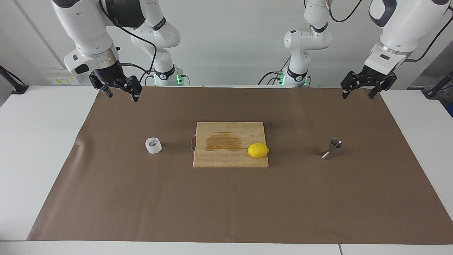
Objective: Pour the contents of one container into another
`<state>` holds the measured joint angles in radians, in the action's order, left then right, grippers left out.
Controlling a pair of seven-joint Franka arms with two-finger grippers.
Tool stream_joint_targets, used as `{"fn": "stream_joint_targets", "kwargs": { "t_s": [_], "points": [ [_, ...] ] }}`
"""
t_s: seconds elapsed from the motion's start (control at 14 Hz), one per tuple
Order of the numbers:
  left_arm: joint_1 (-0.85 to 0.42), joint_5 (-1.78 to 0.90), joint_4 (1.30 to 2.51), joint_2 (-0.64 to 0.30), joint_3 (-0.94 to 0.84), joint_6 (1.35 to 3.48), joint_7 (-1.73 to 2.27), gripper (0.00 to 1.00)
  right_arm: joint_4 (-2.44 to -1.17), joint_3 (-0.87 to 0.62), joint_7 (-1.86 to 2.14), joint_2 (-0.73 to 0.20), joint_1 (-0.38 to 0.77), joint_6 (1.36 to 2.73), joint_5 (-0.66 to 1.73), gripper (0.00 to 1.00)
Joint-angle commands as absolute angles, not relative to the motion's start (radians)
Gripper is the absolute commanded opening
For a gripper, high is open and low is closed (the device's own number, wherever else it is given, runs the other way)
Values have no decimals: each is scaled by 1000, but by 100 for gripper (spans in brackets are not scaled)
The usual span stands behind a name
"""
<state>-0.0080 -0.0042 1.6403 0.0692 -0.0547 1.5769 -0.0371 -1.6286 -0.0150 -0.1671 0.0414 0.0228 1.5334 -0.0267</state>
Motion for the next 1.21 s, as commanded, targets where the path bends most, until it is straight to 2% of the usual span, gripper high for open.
{"fn": "stream_joint_targets", "kwargs": {
  "t_s": [0.0, 1.14],
  "points": [
    [-12, -12, 1644, 81, -51, 1571, -55, 100, -1626, -18, -126, 46, 15, 1528, -3, 100],
    [-6, -12, 1657, 92, -51, 1557, -48, 100, -1632, -17, -127, 48, 5, 1532, -2, 100]
  ]
}}
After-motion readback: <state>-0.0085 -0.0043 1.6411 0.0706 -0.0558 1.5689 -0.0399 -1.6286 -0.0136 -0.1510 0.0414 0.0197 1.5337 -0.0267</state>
